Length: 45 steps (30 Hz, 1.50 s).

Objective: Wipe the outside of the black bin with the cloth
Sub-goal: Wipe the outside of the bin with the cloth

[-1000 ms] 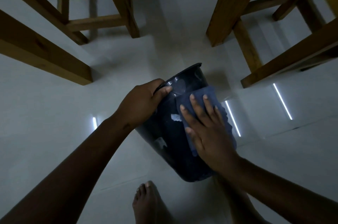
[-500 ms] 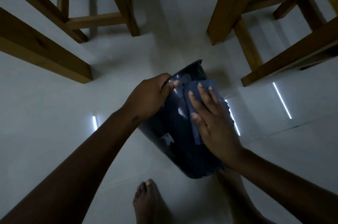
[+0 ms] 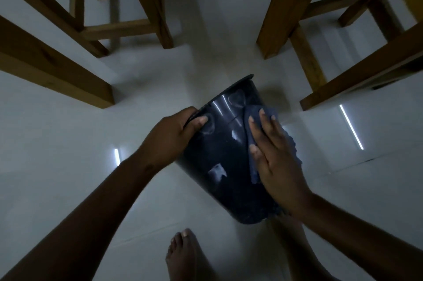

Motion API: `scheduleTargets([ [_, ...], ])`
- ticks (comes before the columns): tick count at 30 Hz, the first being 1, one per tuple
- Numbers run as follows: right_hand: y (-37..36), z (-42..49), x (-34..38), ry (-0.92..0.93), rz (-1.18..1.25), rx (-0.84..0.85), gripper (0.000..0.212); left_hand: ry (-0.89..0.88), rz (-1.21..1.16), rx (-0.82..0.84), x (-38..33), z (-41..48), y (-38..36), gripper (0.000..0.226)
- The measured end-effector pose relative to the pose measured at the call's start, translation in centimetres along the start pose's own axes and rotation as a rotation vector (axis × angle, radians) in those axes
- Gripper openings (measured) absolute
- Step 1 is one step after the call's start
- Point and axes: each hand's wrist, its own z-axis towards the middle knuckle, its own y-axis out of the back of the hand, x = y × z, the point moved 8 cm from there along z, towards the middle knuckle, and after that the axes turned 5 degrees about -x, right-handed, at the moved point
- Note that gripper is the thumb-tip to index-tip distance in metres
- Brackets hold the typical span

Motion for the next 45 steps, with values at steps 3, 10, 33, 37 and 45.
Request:
scheduleTargets([
  [3, -1.6, -2.7, 2.5, 0.181, -0.188, 0.028, 0.056, -0.06, 0.033, -0.072, -1.2, 0.1, -0.2, 0.03],
  [10, -0.4, 1.6, 0.1, 0.011, 0.147, 0.016, 0.051, -0.088, 0.022, -0.064, -1.8, 0.8, -0.1, 0.033],
  [33, -0.8, 0.7, 2.2, 0.215, -0.144, 0.021, 0.051, 0.017, -0.043, 0.101, -1.4, 1.6, -0.4, 0.025],
  [37, 0.7, 2.4, -0.7, 0.024, 0.054, 0.014, 0.052, 0.002, 0.008, 0.059, 0.0, 0.4, 0.0, 0.017],
  [45, -1.5, -1.1, 3.0, 0.308, -0.262, 0.031, 0.052, -0.083, 0.004, -0.067, -1.8, 0.9, -0.1, 0.029],
])
